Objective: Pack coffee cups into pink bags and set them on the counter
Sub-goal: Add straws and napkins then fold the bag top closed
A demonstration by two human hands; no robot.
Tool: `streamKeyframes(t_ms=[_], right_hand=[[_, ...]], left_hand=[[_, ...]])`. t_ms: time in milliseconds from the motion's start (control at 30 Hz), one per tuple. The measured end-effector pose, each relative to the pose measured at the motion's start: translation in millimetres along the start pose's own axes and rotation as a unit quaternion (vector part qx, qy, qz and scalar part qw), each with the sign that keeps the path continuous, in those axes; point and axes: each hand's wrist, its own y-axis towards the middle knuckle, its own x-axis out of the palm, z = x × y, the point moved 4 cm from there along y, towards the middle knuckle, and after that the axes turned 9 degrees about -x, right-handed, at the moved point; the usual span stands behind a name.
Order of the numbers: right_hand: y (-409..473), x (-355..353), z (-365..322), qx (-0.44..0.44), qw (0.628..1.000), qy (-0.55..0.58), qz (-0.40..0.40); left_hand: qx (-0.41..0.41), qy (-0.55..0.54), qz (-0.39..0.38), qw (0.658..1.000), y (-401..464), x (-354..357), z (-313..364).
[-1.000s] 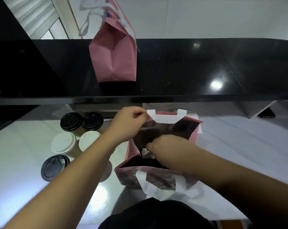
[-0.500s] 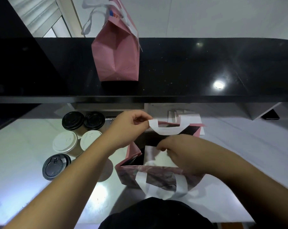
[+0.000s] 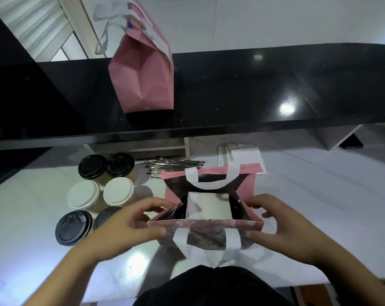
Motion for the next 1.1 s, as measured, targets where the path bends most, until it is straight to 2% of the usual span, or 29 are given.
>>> streamKeyframes(t_ms=[167, 267, 433, 533, 600, 667, 767, 867, 967, 1100], right_hand=[[10.9, 12.0, 6.1, 0.022, 0.997, 0.059, 0.049], [15.5, 18.3, 10.4, 0.031, 0.991, 0.104, 0.080], [19.2, 22.9, 15.0, 0.063, 0.973, 0.196, 0.101], [19.3, 22.9, 17.2, 0.079, 0.966, 0.213, 0.126], [20.9, 22.4, 16.8, 0.085, 0.960, 0.230, 0.139], [23.2, 21.8, 18.8, 0.092, 0.956, 0.231, 0.157], [25.0, 18.5, 26.2, 0.118, 0.956, 0.166, 0.212], [28.1, 9.0, 27.1, 0.090, 0.959, 0.019, 0.266], [36.8, 1.4, 17.8, 0.007, 0.968, -0.112, 0.224], [45.9, 1.1, 11.1, -0.100, 0.950, -0.219, 0.198]], left_hand=[[0.037, -0.001, 0.074, 0.997, 12.6, 15.2, -1.3], [0.038, -0.024, 0.083, 0.996, 24.3, 19.5, -3.3], [0.040, -0.124, 0.102, 0.986, 40.0, 22.3, -16.9], [0.036, -0.167, 0.159, 0.972, 48.2, 17.2, -26.1], [0.038, -0.166, 0.187, 0.967, 49.9, 11.2, -25.1], [0.042, -0.119, 0.191, 0.973, 49.0, 7.3, -19.1], [0.069, 0.017, 0.220, 0.973, 49.0, 2.9, -9.6], [0.064, 0.047, 0.250, 0.965, 48.1, 1.7, -2.8], [0.086, 0.098, 0.249, 0.960, 46.8, 1.1, 3.0], [0.135, 0.159, 0.246, 0.946, 48.3, 2.0, 10.6]])
